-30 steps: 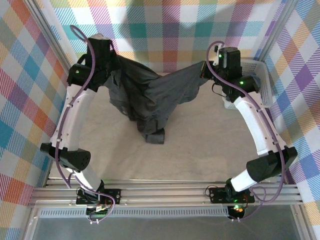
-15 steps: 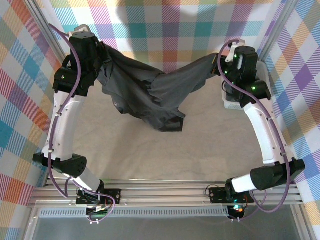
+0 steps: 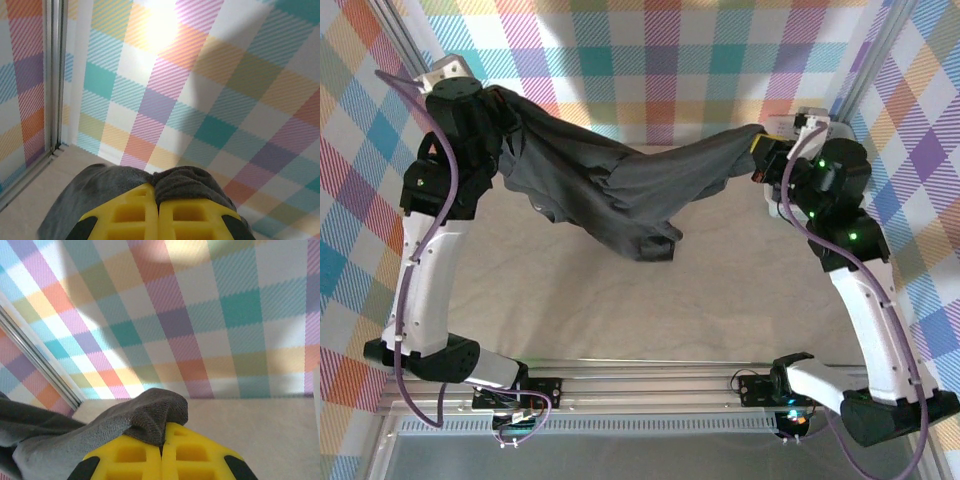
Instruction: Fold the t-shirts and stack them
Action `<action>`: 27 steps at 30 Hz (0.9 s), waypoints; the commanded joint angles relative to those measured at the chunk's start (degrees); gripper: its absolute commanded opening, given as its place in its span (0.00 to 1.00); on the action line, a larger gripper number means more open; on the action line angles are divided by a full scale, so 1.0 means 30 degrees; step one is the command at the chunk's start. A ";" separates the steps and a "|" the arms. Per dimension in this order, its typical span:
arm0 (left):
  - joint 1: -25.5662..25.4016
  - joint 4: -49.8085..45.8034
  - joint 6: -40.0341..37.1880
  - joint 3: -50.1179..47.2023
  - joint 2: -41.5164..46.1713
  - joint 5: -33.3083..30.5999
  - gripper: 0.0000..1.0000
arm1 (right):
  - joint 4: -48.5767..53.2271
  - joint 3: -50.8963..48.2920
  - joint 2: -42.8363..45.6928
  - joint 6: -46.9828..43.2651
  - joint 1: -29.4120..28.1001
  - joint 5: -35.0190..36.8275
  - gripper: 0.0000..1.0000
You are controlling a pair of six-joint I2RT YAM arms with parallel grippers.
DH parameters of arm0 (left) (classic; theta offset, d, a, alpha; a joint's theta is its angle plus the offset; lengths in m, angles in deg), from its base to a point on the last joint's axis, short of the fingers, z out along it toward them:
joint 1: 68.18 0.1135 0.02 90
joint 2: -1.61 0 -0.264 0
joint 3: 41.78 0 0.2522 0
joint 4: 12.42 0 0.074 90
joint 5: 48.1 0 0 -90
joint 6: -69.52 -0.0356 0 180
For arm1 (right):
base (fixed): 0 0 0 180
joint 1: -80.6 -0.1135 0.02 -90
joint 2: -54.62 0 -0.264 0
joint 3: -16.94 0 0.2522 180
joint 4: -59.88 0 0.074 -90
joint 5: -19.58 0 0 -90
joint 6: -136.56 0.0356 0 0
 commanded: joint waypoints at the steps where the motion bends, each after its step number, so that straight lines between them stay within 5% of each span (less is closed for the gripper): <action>1: 0.0752 -0.0164 0.0342 0.1970 -0.2364 -0.0077 0.00 | -0.0916 -0.0614 -0.0725 -0.0184 0.0033 -0.0141 0.00; 6: 0.1754 -0.2494 0.0546 0.6779 -0.9269 0.1887 0.00 | 0.0264 -0.0664 -0.3614 0.0157 0.0015 0.1022 0.00; 10: 0.1767 -0.5710 0.1267 1.0524 -1.3023 0.3293 0.47 | 0.0909 -0.1179 -0.5208 0.0944 0.0034 0.1276 0.02; 11: 0.1391 -0.6257 0.1290 1.0100 -1.2908 0.3220 0.52 | 0.0678 -0.1873 -0.5119 0.1185 0.0052 0.0937 0.13; 13: 0.0264 -0.6499 0.0971 0.7246 -1.1504 0.1977 0.64 | 0.0642 -0.3255 -0.4708 0.1838 0.0031 0.0569 0.33; 16: -0.1331 -0.4027 0.2162 -0.1818 -0.6762 0.2557 0.68 | 0.1558 -0.5226 -0.3746 0.2956 0.0006 0.0485 0.44; 23: -0.6075 -0.4547 0.5148 -1.5161 0.0042 0.6980 0.64 | 0.3465 -0.8205 -0.2067 0.4382 -0.0060 -0.0466 0.50; 27: -0.8593 -0.5268 0.6132 -1.9383 0.0811 0.8334 0.69 | 0.3486 -0.8533 -0.2658 0.4404 -0.0117 -0.1385 0.50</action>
